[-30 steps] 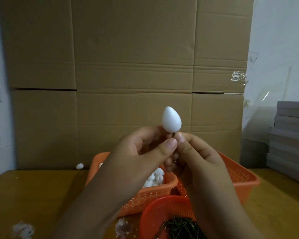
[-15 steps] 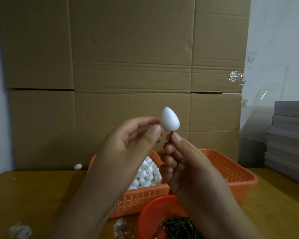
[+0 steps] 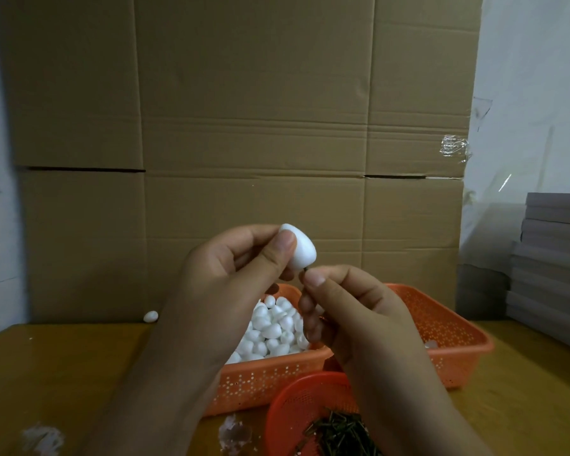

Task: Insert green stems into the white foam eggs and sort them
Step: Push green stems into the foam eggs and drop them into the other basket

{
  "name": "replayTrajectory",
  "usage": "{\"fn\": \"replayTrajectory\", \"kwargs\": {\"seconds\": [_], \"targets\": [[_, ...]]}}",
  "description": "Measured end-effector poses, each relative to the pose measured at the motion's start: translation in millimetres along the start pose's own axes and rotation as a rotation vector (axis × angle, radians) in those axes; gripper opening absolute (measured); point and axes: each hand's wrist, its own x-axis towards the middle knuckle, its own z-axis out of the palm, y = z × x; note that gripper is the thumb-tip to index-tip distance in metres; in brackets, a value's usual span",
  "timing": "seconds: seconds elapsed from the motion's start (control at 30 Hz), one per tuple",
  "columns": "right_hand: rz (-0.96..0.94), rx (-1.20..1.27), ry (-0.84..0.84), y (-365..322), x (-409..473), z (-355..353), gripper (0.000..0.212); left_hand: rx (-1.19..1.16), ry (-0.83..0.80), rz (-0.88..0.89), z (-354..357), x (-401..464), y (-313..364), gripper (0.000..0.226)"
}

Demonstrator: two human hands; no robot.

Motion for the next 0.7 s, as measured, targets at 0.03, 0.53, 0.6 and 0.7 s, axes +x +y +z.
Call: {"fn": "replayTrajectory", "kwargs": {"seconds": [0.03,0.53,0.6,0.7], "targets": [[-0.001,0.002,-0.003,-0.1,0.0,0.2,0.010,0.010,0.005,0.014,0.4,-0.1,0.9,0.022],[0.098,-0.513,-0.036,-17.2,18.3,-52.4,0.017,0.149,0.050,-0.048,-11.4,7.2,-8.4,0.025],[0.153,-0.848,-0.088,-15.0,27.8,-77.2,0.022,0.221,0.107,-0.037,-17.5,10.0,-11.6,0.017],[0.346,-1.307,-0.194,-0.1,38.2,-108.5,0.020,0.307,0.164,-0.012,-24.2,12.2,-14.6,0.017]]}}
